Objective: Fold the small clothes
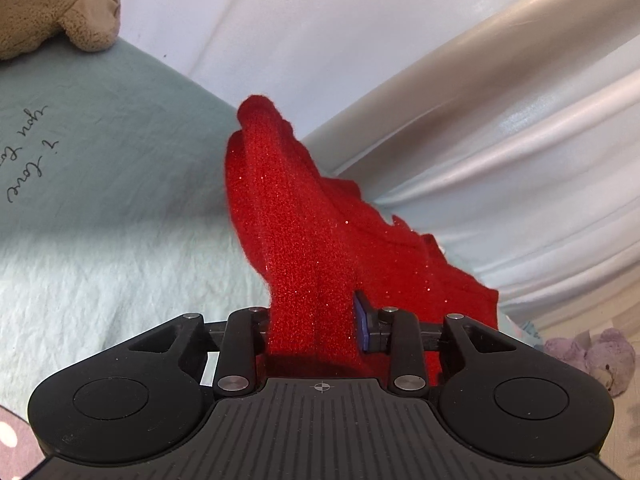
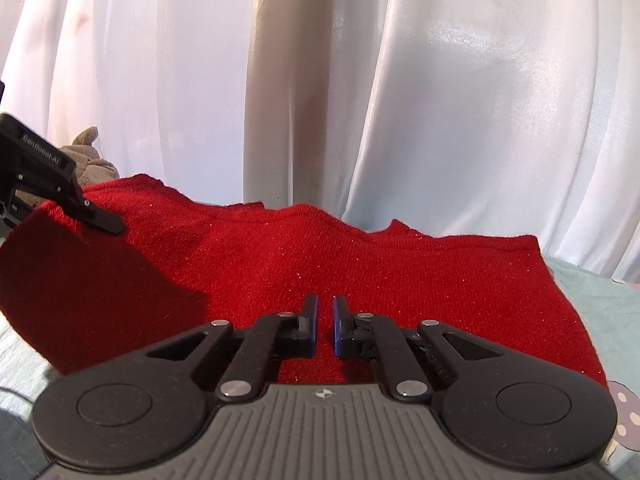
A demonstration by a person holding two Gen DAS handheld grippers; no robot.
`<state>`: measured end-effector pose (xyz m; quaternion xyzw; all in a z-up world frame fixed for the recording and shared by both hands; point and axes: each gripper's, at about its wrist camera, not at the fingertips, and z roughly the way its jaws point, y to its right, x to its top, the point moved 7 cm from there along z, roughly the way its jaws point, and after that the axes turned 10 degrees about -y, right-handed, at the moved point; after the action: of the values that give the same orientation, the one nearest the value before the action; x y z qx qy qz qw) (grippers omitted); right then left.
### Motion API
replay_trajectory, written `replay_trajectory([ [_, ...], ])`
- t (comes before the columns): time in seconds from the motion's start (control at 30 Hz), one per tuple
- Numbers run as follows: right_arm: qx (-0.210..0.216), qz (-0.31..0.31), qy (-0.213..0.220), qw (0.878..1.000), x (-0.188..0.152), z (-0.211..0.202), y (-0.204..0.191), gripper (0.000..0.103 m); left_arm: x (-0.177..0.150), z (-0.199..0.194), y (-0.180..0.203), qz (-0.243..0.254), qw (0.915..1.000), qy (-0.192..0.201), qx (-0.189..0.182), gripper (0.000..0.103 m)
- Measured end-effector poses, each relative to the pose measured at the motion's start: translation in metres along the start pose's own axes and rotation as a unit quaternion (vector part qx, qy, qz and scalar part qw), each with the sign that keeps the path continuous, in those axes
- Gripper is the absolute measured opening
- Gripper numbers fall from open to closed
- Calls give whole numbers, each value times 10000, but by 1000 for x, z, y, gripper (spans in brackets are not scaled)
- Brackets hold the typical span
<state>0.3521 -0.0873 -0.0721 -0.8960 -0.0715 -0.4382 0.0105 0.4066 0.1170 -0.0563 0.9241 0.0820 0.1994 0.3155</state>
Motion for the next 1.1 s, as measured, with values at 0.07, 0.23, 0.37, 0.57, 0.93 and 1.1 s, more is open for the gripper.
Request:
replay_trajectory([
  [0.07,88,-255,-344,9990,-17,18,-7,7,0,-4,12,-25,10000,19,-13,33],
  [0.23,87,-339,-352,9988,-17,23,-4,6,-1,-12,42,138,9997,97,153,33],
  [0.37,125,80,-97,9998,-11,8,4,6,-4,-17,58,178,9996,139,143,32],
  [0.57,495,26,-410,9979,-18,16,4,5,-10,-14,87,286,9993,142,196,32],
  [0.93,560,1540,-95,9864,-28,-37,83,7,-44,72,181,1096,9936,-31,274,31],
  [1.1,292,1714,-230,9845,-37,-43,111,9,-86,139,196,1337,9862,-977,-54,29],
])
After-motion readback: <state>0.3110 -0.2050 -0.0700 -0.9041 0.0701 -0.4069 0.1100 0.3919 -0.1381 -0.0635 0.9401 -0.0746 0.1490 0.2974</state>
